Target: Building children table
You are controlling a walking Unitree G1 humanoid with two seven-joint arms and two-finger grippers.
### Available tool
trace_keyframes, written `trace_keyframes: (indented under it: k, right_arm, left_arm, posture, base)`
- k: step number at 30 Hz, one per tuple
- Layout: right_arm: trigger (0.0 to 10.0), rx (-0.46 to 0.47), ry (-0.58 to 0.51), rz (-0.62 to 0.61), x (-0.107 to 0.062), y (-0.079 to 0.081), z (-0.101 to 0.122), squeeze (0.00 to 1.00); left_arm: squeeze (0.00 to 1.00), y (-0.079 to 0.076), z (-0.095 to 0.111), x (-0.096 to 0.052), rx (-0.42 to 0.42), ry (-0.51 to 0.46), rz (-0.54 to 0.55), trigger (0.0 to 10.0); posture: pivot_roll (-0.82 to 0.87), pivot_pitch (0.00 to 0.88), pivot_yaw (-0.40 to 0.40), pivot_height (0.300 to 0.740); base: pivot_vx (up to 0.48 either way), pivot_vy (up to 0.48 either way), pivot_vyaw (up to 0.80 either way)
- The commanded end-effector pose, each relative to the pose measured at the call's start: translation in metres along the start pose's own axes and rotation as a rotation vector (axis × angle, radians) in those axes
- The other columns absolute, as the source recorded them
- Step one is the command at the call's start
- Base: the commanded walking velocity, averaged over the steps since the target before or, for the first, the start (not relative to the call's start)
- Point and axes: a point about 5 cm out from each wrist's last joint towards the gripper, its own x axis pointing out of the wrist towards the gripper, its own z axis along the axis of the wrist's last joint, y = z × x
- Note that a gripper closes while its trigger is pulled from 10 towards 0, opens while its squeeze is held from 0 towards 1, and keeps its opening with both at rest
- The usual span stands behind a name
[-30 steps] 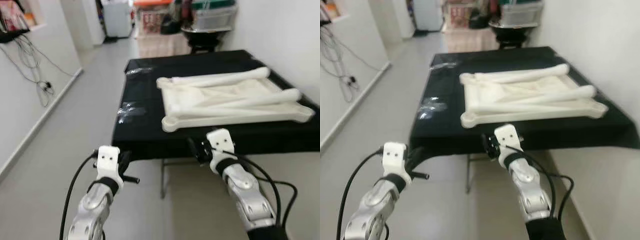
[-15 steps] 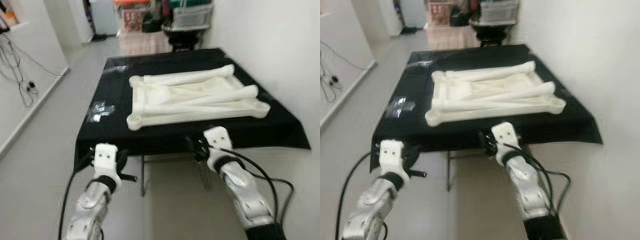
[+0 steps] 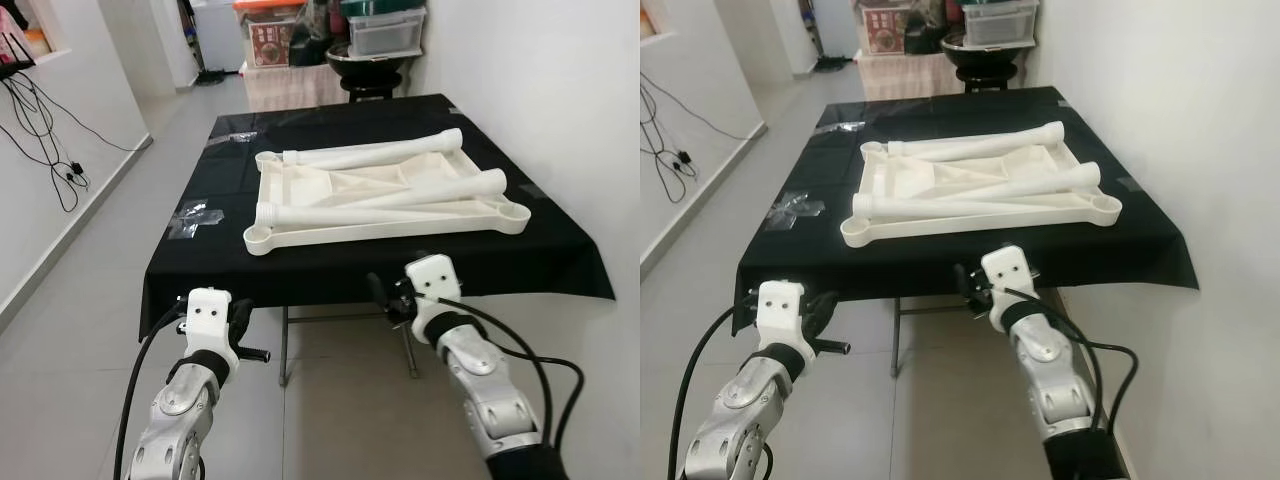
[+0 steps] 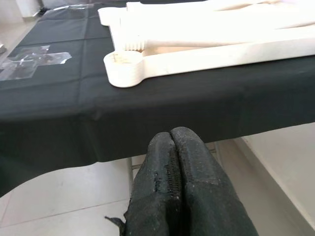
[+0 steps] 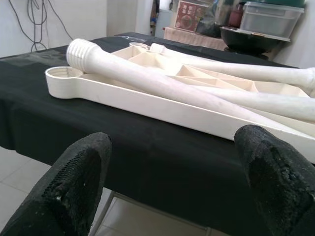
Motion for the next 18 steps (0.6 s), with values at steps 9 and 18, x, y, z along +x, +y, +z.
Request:
trace_keyframes:
  k: [9, 18]
  right_arm:
    - [10.0, 0.013, -0.006, -0.008, 0.0007, -0.0025, 0.0001, 0.00]
    - [10.0, 0.041, -0.015, -0.012, 0.0011, -0.0035, 0.0015, 0.00]
  left_arm:
    - [0.00, 0.0013, 0.0042, 0.0008, 0.016, -0.016, 0.000, 10.0]
    - [0.00, 0.0001, 0.0083, 0.0012, 0.017, -0.032, -0.014, 10.0]
  posture:
    - [-0.07, 0.000, 0.040, 0.740]
    - [-0.07, 0.000, 0.041, 0.740]
  base:
    - [0.165, 0.000, 0.00]
    - [0.287, 0.000, 0.00]
